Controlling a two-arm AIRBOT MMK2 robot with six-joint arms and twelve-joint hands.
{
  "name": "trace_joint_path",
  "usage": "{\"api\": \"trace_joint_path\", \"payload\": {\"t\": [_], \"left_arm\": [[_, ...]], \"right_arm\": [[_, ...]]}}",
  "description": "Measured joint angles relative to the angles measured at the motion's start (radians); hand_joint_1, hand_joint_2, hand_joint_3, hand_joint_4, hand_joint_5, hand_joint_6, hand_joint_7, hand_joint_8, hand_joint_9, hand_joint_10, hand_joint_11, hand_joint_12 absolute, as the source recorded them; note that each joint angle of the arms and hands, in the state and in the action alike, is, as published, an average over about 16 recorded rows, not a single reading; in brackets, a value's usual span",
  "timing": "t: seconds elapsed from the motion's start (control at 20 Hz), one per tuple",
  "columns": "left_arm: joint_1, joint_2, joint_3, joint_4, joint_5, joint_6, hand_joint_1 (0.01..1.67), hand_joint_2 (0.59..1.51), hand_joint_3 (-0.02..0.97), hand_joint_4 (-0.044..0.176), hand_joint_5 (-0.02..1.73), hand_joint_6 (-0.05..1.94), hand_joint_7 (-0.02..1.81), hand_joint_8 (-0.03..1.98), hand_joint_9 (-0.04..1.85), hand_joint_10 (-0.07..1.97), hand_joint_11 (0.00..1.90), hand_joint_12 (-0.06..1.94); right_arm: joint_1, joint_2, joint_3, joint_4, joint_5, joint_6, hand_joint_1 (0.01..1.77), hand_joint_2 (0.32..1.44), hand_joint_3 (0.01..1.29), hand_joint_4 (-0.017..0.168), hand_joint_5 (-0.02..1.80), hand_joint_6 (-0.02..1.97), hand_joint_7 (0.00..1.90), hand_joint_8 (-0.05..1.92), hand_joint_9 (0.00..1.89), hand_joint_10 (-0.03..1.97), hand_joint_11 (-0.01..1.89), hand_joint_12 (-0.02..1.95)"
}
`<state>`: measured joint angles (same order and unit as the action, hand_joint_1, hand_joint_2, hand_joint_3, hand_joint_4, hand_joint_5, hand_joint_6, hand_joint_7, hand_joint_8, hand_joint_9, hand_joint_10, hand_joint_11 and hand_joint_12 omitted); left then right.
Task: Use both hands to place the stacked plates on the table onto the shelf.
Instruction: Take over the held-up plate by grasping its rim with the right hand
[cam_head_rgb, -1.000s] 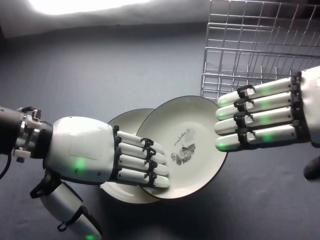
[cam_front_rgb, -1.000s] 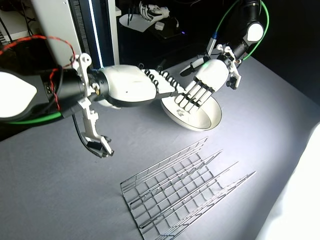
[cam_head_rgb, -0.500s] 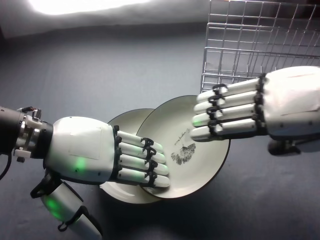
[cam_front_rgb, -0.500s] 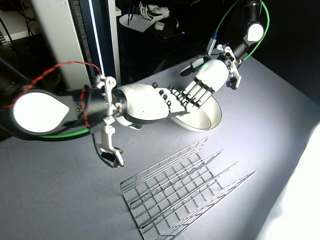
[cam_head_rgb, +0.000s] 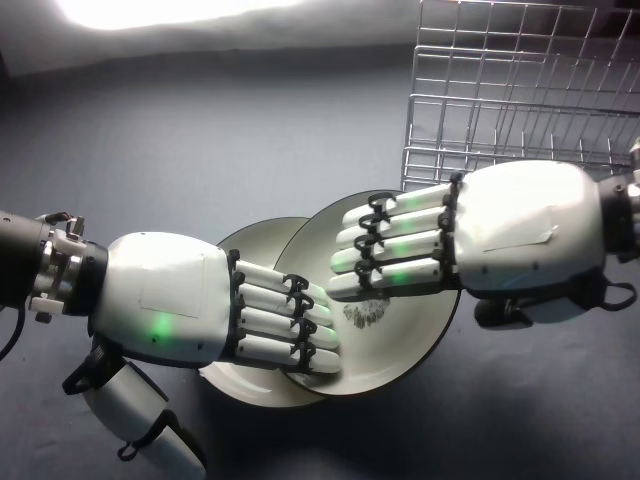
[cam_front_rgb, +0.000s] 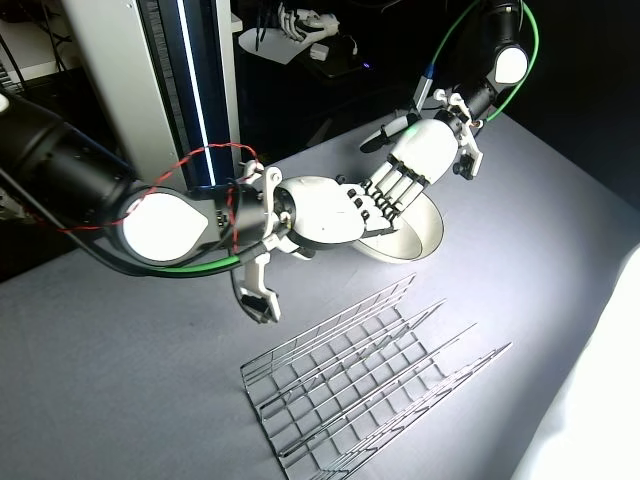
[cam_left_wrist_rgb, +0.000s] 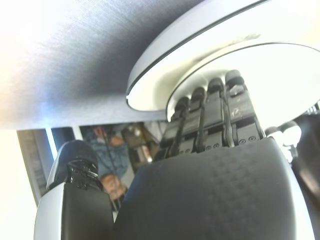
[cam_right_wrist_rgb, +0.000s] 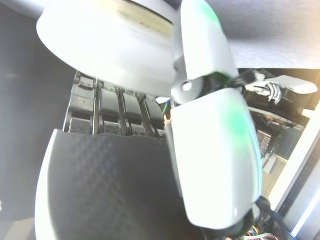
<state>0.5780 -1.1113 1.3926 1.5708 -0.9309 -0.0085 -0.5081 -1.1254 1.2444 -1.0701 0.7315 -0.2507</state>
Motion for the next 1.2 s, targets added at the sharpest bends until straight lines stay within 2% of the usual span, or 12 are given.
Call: {"api": "trace_joint_path", "payload": {"t": [0.35,0.7,0.85,1.05,1.2], "left_arm": [[-0.002,-0.002,0.003,0.001,-0.001,0.0,0.02,1.103,0.011,-0.008,-0.01,-0.03,-0.01,-0.02,0.01,-0.02,0.01,0.01],[-0.004,-0.002,0.004,0.002,-0.003,-0.001,0.02,1.102,0.01,-0.008,-0.01,-0.03,-0.01,-0.02,0.01,-0.02,0.01,0.01],[-0.004,-0.002,0.005,0.003,-0.003,-0.001,0.02,1.098,0.01,-0.008,-0.01,-0.03,-0.01,-0.02,0.01,-0.02,0.01,0.01],[-0.004,-0.002,0.006,0.002,-0.004,-0.003,0.02,1.094,0.01,-0.008,-0.01,-0.03,-0.01,-0.02,0.01,-0.01,0.01,0.01],[-0.005,-0.001,0.007,0.001,-0.005,-0.004,0.02,1.091,0.01,-0.008,-0.01,-0.03,-0.01,-0.01,0.01,-0.01,0.01,0.01]], "right_arm": [[0.0,-0.063,0.026,0.015,-0.039,0.0,1.45,1.05,0.01,0.003,0.02,0.02,0.01,0.02,0.02,0.02,0.02,0.02],[-0.003,-0.092,0.044,0.03,-0.061,-0.001,1.48,1.07,0.01,0.003,0.02,0.02,0.01,0.02,0.02,0.02,0.02,0.06],[-0.004,-0.097,0.048,0.037,-0.066,-0.001,1.49,1.09,0.01,0.003,0.04,0.02,0.04,0.02,0.05,0.03,0.02,0.25],[-0.005,-0.1,0.052,0.046,-0.065,-0.004,1.53,1.1,0.01,0.002,0.15,0.05,0.16,0.04,0.16,0.08,0.05,0.62],[-0.006,-0.101,0.052,0.054,-0.059,-0.007,1.55,1.09,0.01,0.002,0.27,0.2,0.29,0.13,0.28,0.25,0.16,0.95]]}}
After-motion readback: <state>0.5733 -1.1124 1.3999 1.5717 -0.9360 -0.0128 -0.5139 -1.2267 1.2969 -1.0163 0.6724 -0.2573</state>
